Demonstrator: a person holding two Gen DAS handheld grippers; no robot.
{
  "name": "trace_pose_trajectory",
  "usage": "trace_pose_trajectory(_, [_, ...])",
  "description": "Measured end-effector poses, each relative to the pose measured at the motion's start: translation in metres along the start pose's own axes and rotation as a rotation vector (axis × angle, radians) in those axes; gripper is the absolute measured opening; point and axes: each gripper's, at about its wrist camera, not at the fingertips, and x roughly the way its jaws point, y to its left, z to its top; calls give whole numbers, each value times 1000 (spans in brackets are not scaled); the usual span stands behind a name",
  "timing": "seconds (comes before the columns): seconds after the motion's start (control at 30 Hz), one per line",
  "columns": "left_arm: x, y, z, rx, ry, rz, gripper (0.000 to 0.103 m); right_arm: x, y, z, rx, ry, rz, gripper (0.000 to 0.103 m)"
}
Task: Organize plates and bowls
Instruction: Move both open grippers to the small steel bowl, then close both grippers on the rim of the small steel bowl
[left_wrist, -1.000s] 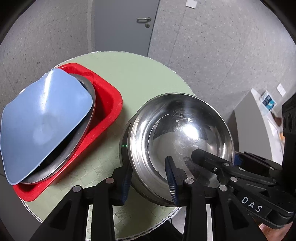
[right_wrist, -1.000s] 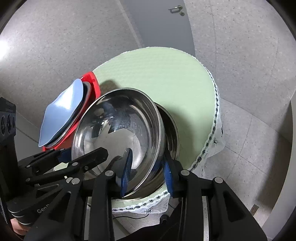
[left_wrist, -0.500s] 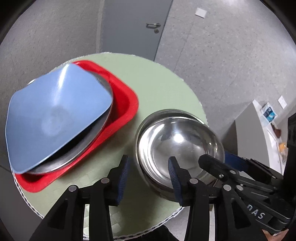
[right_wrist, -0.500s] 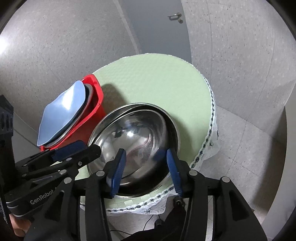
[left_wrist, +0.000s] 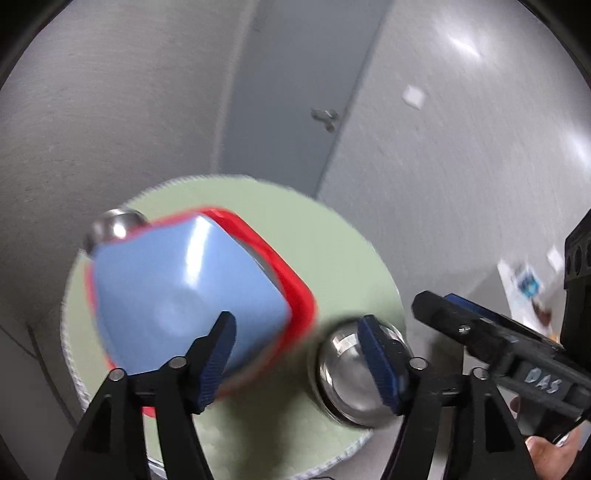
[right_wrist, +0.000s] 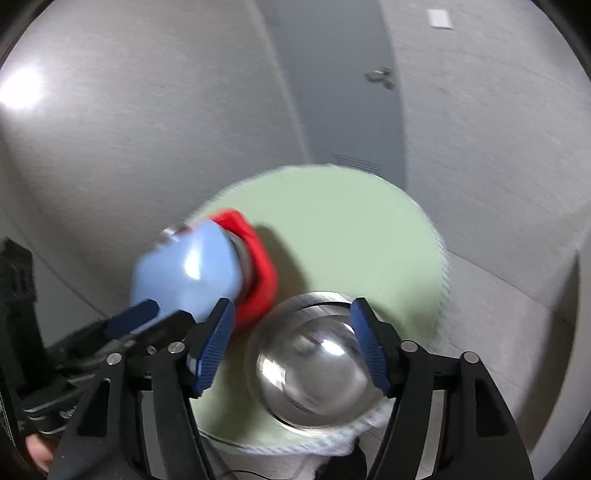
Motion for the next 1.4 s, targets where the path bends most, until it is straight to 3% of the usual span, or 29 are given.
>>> trace_pose_trajectory(0.1, [-19,37,18,-66,-55,26,78,8,32,33,-39,-13,102,83])
trace_pose_trajectory(0.3, [-25,127,57,-204,-104,159,84,72,107,96,-140,70,272,83])
trace_pose_trajectory(0.53, [23,215,79,-360,-53,244,84,194,171,141,-236,241,293,83])
trace_pose_trajectory(0.83, [121,280,66,-485,118,304,77,335,199,134,-309,492,202,82])
trace_pose_trajectory(0.87, [129,290,70,-501,138,302,73,345,198,131,-316,510,190,80])
trace_pose_trajectory(0.97, [154,293,75,-502,174,297,64,369,194,125,-322,567,183,68])
trace_pose_trajectory(1.03, [164,302,74,-503,201,281,52,382,194,121,-331,600,183,58])
trace_pose_trajectory(1.07, [171,306,80,-506,217,271,41,387,193,121,-328,616,189,54])
trace_pose_trajectory(1.13, [177,307,80,-495,229,266,18,397,193,116,-319,648,207,29])
trace_pose_trajectory(1.2, [179,307,83,-475,226,257,16,401,193,111,-311,677,244,18])
trace_pose_trajectory(1.4, [156,295,95,-469,118,252,14,383,191,119,-292,588,316,18])
